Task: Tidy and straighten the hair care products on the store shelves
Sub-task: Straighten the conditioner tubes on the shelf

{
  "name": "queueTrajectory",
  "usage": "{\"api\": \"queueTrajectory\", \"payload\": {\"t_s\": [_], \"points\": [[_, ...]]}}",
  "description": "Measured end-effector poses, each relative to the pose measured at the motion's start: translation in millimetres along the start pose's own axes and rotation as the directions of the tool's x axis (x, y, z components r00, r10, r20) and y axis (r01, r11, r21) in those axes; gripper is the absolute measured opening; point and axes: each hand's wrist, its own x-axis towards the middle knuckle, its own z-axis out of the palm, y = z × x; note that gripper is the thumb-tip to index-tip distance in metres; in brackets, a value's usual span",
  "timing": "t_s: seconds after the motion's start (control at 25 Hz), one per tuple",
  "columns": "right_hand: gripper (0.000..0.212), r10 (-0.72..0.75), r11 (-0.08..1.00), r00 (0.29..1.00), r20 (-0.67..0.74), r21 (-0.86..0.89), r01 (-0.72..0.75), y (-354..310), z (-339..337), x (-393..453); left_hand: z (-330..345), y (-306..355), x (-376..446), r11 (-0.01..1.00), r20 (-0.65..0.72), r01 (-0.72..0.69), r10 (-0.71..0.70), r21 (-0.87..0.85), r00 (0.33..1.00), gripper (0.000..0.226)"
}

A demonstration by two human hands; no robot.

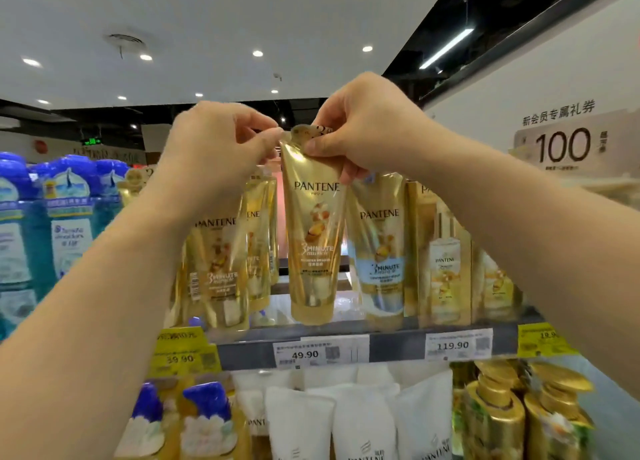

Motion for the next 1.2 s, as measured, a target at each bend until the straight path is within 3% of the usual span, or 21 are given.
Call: {"api": "queueTrajectory", "payload": {"t_s": [0.12, 0.28, 0.68, 1.0, 1.04, 1.12, 1.2], "points": [[0.019, -0.011, 0.998, 0.999, 0.041, -0.066, 0.014, -5, 30, 13, -24, -20, -22, 0.979, -0.135, -0.03, 0.057, 0.199, 0.989, 0.023], [0.015, -0.008, 0.99, 0.994, 0.105, -0.138, 0.022, -8, 56, 20, -40, -39, -44, 0.973, -0.085, -0.062, 0.082, 0.221, 0.993, 0.023], [0.029, 0.151, 0.972, 0.976, 0.156, -0.206, -0.118, -21, 70, 15, -24, -45, -84, 0.99, -0.006, -0.134, 0.134, 0.035, 0.991, 0.021], [0.057, 0.125, 0.956, 0.992, 0.03, -0.27, -0.112, -30, 75, -3, 1, -27, -133, 0.976, 0.164, -0.168, 0.189, -0.136, 0.968, 0.028], [0.054, 0.126, 0.956, 0.992, 0.031, -0.27, -0.114, -33, 74, -6, 5, -26, -138, 0.976, 0.174, -0.16, 0.185, -0.148, 0.967, 0.031], [0.025, 0.193, 0.942, 0.978, 0.077, -0.295, -0.163, -38, 69, -15, 12, -24, -147, 0.975, 0.192, -0.145, 0.177, -0.167, 0.965, 0.033], [0.03, 0.318, 0.903, 0.934, 0.162, -0.352, -0.247, -32, 64, -39, 19, -22, -157, 0.975, 0.223, -0.134, 0.172, -0.176, 0.959, 0.033]]}}
